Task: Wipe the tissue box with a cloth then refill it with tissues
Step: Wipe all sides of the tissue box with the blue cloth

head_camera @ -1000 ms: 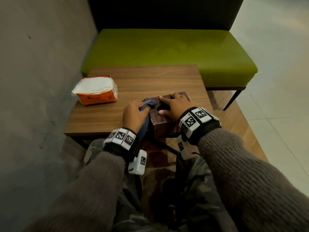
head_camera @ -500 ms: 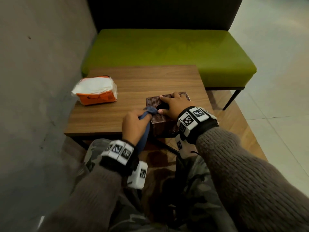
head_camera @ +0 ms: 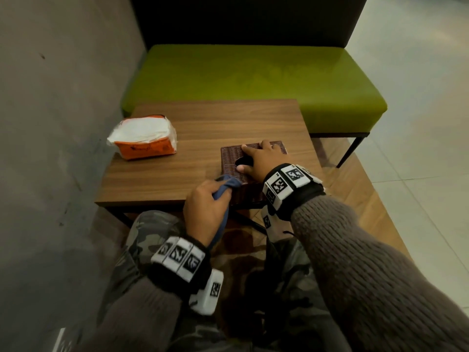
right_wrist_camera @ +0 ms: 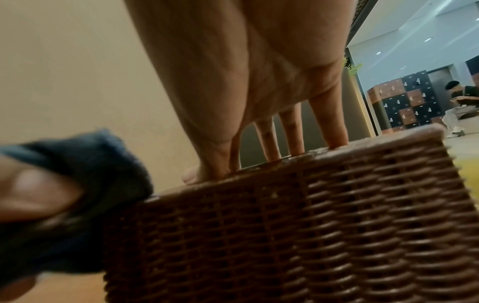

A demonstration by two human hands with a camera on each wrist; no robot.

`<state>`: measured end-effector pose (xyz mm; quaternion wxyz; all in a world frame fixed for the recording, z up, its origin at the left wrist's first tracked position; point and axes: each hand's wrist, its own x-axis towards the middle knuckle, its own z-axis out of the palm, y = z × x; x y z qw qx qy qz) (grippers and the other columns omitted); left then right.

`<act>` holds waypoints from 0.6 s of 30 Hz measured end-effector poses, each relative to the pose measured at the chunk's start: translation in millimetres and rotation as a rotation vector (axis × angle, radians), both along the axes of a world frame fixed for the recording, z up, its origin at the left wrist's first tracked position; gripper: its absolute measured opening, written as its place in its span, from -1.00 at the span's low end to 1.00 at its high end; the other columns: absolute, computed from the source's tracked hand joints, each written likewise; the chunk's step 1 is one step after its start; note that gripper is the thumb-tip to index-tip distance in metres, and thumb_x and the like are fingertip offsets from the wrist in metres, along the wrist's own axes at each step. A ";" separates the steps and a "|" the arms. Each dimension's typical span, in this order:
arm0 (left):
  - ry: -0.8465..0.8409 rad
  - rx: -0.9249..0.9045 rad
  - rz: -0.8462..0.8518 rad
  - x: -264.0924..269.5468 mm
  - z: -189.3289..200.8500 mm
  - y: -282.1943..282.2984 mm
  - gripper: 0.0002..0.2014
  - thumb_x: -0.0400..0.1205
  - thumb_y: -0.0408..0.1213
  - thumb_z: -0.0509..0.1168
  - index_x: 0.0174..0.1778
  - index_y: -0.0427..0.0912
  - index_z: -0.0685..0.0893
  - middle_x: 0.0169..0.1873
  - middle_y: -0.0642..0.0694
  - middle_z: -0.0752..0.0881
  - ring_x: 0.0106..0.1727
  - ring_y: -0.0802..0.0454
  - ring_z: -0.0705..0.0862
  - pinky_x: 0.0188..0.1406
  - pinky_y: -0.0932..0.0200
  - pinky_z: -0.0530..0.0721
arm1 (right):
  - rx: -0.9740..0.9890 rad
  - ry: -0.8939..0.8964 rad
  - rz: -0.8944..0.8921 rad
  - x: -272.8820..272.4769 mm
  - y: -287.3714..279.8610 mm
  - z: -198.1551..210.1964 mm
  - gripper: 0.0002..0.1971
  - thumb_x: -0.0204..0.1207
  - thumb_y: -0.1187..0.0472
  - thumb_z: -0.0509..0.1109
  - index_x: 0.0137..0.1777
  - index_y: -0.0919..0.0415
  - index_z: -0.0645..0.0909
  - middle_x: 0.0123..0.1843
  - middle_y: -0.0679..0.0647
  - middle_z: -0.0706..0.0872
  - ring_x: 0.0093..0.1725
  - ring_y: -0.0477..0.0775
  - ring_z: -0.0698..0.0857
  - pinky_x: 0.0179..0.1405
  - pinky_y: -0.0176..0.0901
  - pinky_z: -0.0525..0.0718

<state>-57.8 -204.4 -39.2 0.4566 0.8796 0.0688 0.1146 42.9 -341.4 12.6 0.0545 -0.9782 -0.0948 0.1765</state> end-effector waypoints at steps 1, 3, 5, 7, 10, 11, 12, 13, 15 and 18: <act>-0.014 0.013 0.000 -5.3 -1.3 -2.6 -0.88 0.56 -0.24 0.35 -0.10 -0.14 0.77 -0.21 -0.07 0.73 -0.17 0.00 0.67 -0.24 0.06 0.59 | 0.000 0.000 -0.005 -0.2 0.3 0.5 -0.32 0.59 -0.26 0.21 0.66 -0.16 0.11 0.64 0.22 0.17 0.59 0.36 0.20 0.43 0.27 0.37; -0.027 0.094 0.042 -0.7 -1.4 -3.9 -0.86 0.56 -0.20 0.32 -0.08 -0.09 0.77 -0.19 -0.05 0.73 -0.17 -0.01 0.66 -0.26 0.07 0.58 | -0.023 -0.011 -0.022 -2.7 2.7 0.4 -0.32 0.60 -0.28 0.17 0.67 -0.13 0.11 0.64 0.23 0.17 0.59 0.36 0.20 0.43 0.25 0.37; -0.045 0.214 0.052 10.4 0.4 0.9 -0.83 0.56 -0.17 0.31 -0.04 -0.07 0.77 -0.14 -0.06 0.73 -0.14 -0.03 0.67 -0.27 0.05 0.60 | -0.076 -0.033 -0.046 -5.4 6.5 1.3 -0.30 0.59 -0.33 0.12 0.66 -0.08 0.13 0.64 0.25 0.18 0.59 0.35 0.20 0.43 0.22 0.37; -0.042 0.331 0.015 17.0 3.0 9.1 -0.81 0.56 -0.18 0.31 0.03 -0.07 0.76 -0.07 -0.06 0.72 -0.06 -0.07 0.66 -0.24 0.01 0.62 | -0.131 -0.037 -0.052 -5.1 7.5 6.0 -0.28 0.55 -0.37 0.14 0.63 -0.02 0.23 0.59 0.26 0.26 0.54 0.36 0.29 0.39 0.21 0.42; -0.019 0.398 -0.031 27.2 7.4 25.9 -0.76 0.55 -0.22 0.32 0.12 -0.03 0.74 0.00 -0.09 0.72 0.04 -0.12 0.65 -0.17 0.00 0.62 | -0.178 -0.027 0.011 -3.7 -1.7 16.3 -0.31 0.48 -0.34 0.31 0.47 0.10 0.46 0.46 0.26 0.40 0.42 0.35 0.43 0.33 0.12 0.47; 0.007 0.374 -0.037 32.7 10.6 31.3 -0.74 0.55 -0.23 0.31 0.14 -0.02 0.73 0.01 -0.11 0.73 0.04 -0.14 0.66 -0.15 0.00 0.62 | -0.174 -0.029 0.042 -4.6 -5.5 16.9 -0.29 0.44 -0.31 0.37 0.45 0.15 0.47 0.45 0.27 0.40 0.42 0.35 0.41 0.34 0.11 0.45; 0.048 0.336 -0.040 39.7 14.3 34.9 -0.75 0.55 -0.23 0.30 0.12 -0.03 0.74 0.00 -0.13 0.74 0.02 -0.16 0.67 -0.15 0.01 0.61 | -0.155 -0.039 0.070 -6.1 -9.0 15.5 -0.25 0.40 -0.30 0.43 0.45 0.19 0.44 0.45 0.28 0.39 0.44 0.35 0.37 0.35 0.12 0.44; 0.090 0.309 -0.042 47.2 16.9 38.2 -0.79 0.55 -0.22 0.29 0.05 -0.07 0.76 -0.07 -0.16 0.75 -0.02 -0.19 0.68 -0.18 0.02 0.59 | -0.116 -0.050 0.099 -8.1 -10.3 13.4 -0.20 0.37 -0.27 0.47 0.48 0.20 0.38 0.47 0.28 0.38 0.47 0.35 0.34 0.36 0.15 0.43; 0.150 0.286 -0.040 60.0 18.7 39.0 -0.81 0.54 -0.18 0.28 -0.18 -0.19 0.75 -0.26 -0.23 0.72 -0.14 -0.25 0.68 -0.33 0.08 0.45 | -0.015 -0.033 0.181 -10.7 -9.1 8.4 -0.12 0.39 -0.18 0.51 0.61 0.15 0.21 0.59 0.24 0.29 0.54 0.31 0.29 0.44 0.17 0.39; 0.157 0.250 0.004 68.9 17.3 30.1 -0.77 0.53 -0.15 0.29 -0.34 -0.22 0.70 -0.39 -0.22 0.68 -0.23 -0.26 0.67 -0.39 0.11 0.36 | 0.018 0.062 0.264 -6.2 -5.5 7.7 -0.15 0.50 -0.08 0.44 0.69 0.06 0.08 0.70 0.19 0.12 0.64 0.25 0.20 0.56 0.07 0.24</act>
